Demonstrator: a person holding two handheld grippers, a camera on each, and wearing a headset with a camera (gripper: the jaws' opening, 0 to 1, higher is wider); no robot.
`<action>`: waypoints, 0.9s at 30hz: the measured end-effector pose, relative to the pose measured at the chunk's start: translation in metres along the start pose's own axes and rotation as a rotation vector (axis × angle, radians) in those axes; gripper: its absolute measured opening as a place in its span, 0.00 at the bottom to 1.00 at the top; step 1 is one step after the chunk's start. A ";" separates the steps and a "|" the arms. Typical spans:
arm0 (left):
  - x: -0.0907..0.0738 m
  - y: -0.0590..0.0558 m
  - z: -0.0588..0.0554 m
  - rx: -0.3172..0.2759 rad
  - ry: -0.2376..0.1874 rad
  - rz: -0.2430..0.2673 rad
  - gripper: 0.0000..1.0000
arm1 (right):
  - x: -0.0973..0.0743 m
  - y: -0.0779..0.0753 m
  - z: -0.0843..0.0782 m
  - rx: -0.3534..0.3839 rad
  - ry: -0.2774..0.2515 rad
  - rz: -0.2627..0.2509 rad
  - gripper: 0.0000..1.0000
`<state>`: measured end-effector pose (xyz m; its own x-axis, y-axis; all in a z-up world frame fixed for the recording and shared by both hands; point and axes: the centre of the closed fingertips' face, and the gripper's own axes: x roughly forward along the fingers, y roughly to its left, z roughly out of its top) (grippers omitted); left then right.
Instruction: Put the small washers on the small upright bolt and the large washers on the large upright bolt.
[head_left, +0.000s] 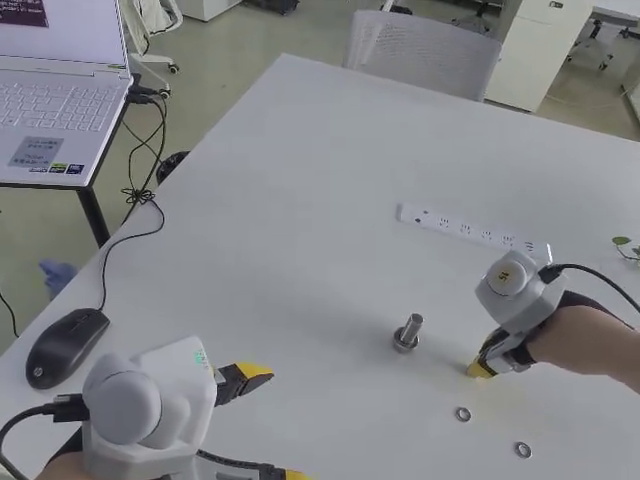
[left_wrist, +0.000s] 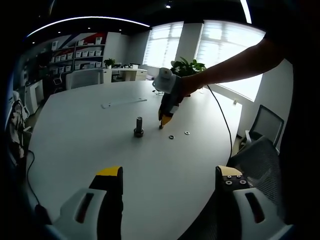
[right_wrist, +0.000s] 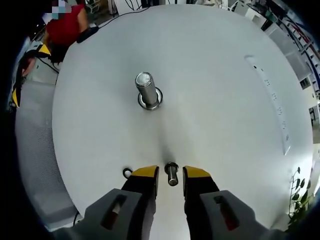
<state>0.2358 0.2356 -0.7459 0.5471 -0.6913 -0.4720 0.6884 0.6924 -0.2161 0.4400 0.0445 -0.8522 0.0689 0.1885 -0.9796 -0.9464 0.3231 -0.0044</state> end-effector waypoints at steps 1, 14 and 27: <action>0.000 -0.001 0.001 0.002 0.000 0.000 0.75 | -0.003 0.001 0.001 0.004 -0.005 0.001 0.21; -0.004 -0.007 0.011 0.004 -0.016 0.015 0.75 | -0.022 0.003 0.004 -0.003 -0.020 -0.005 0.20; 0.000 -0.021 0.018 0.033 -0.010 -0.004 0.75 | -0.040 0.005 0.003 -0.003 -0.039 -0.019 0.20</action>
<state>0.2299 0.2179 -0.7261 0.5486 -0.6962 -0.4630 0.7061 0.6824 -0.1894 0.4331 0.0415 -0.8127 0.0993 0.2179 -0.9709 -0.9455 0.3246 -0.0239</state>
